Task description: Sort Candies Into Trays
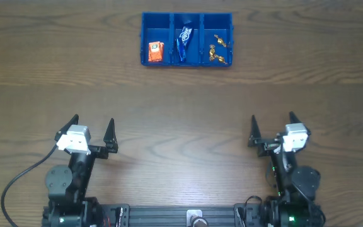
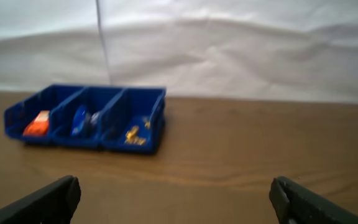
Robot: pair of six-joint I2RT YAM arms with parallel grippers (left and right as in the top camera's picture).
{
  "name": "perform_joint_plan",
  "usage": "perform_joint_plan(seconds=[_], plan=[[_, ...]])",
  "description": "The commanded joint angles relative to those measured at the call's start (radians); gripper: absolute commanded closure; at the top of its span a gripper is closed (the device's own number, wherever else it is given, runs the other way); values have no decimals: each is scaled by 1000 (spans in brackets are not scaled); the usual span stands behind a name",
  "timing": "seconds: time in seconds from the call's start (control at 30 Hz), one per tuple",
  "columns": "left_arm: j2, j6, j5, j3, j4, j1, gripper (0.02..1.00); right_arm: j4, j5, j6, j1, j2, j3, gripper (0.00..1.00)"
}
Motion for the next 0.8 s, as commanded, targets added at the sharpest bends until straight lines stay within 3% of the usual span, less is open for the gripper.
perform_joint_plan(seconds=[0.03,0.8], plan=[[-5,15,17,-20,-31,3,20,-3,22,-11,40,-7,-17,3],[-5,14,17,-20,-31,3,20,-3,24,-11,28,-7,-16,3]])
